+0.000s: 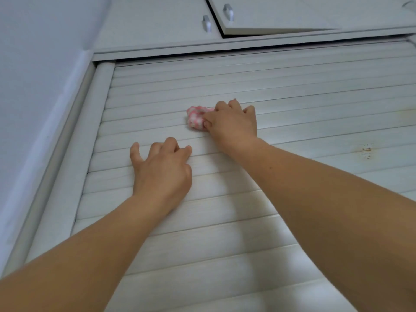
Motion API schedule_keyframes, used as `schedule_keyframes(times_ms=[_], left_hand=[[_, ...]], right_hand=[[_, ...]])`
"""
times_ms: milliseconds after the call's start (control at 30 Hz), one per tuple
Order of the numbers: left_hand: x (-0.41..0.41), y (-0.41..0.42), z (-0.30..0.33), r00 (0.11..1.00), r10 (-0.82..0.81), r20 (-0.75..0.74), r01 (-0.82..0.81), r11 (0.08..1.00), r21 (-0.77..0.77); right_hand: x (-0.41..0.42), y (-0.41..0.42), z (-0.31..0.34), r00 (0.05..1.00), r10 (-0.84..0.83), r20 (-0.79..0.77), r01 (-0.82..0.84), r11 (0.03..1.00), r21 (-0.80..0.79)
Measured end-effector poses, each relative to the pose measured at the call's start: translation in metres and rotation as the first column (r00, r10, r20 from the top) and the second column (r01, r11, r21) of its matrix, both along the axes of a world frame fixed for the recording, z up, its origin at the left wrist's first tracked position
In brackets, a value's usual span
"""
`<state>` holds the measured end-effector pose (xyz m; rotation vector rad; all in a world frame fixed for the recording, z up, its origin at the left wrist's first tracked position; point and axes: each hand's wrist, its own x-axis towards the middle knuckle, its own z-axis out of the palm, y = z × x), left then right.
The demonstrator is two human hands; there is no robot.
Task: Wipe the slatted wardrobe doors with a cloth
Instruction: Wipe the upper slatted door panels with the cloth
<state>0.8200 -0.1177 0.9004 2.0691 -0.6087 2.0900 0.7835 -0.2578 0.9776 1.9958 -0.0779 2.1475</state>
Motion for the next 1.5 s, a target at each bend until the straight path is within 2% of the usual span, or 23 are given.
schedule_keyframes(times_ms=[100, 233, 400, 500, 567, 667, 767, 933, 1033, 1133, 1267, 1367, 1433, 1500], left_hand=[[-0.004, -0.002, 0.003, 1.0, 0.008, -0.006, -0.008, 1.0, -0.021], [-0.006, -0.006, 0.009, 0.999, -0.036, -0.02, 0.035, 0.997, -0.064], [-0.006, -0.01, 0.015, 0.979, -0.199, -0.049, 0.193, 0.975, -0.109], [-0.006, -0.012, 0.015, 0.965, -0.25, -0.08, 0.238, 0.961, -0.141], [-0.005, -0.012, 0.015, 0.966, -0.244, -0.08, 0.232, 0.963, -0.134], [-0.003, -0.012, 0.013, 0.967, -0.247, -0.068, 0.238, 0.964, -0.12], [0.001, -0.008, 0.012, 0.97, -0.236, -0.058, 0.229, 0.968, -0.104], [0.006, -0.005, 0.011, 0.973, -0.226, -0.05, 0.221, 0.971, -0.093], [0.008, -0.004, 0.011, 0.977, -0.209, -0.046, 0.205, 0.976, -0.08], [0.007, -0.003, 0.011, 0.976, -0.212, -0.047, 0.208, 0.975, -0.076], [0.006, -0.001, 0.01, 0.978, -0.207, -0.041, 0.204, 0.977, -0.063], [0.006, 0.0, 0.01, 0.977, -0.208, -0.037, 0.206, 0.977, -0.058], [0.005, 0.0, 0.01, 0.975, -0.22, -0.03, 0.218, 0.974, -0.062], [0.005, 0.0, 0.009, 0.972, -0.234, -0.027, 0.232, 0.971, -0.064]], right_hand=[[-0.01, -0.016, 0.005, 0.998, -0.058, 0.035, 0.057, 0.998, 0.024], [-0.03, -0.059, 0.006, 0.993, -0.117, 0.033, 0.109, 0.977, 0.184], [-0.053, -0.119, 0.006, 0.998, 0.052, 0.029, -0.06, 0.903, 0.426], [-0.055, -0.128, 0.002, 0.996, -0.004, 0.087, -0.04, 0.868, 0.495], [-0.047, -0.118, 0.0, 0.989, -0.029, 0.147, -0.043, 0.884, 0.466], [-0.038, -0.084, -0.003, 0.975, 0.032, 0.219, -0.113, 0.922, 0.371], [-0.025, -0.036, -0.001, 0.984, 0.086, 0.158, -0.123, 0.963, 0.24], [0.014, 0.011, -0.002, 0.995, 0.095, 0.025, -0.091, 0.988, -0.124], [0.014, -0.003, -0.001, 0.997, 0.056, -0.061, -0.066, 0.982, -0.176], [0.005, -0.031, 0.004, 0.997, -0.018, -0.081, 0.011, 0.997, -0.083], [-0.011, -0.079, 0.014, 0.998, -0.025, -0.066, 0.033, 0.992, 0.119], [-0.022, -0.115, 0.014, 0.998, -0.07, 0.004, 0.066, 0.955, 0.288], [-0.024, -0.127, 0.012, 0.996, -0.06, 0.059, 0.032, 0.918, 0.396], [-0.024, -0.123, 0.012, 0.998, 0.02, 0.063, -0.047, 0.889, 0.455]])
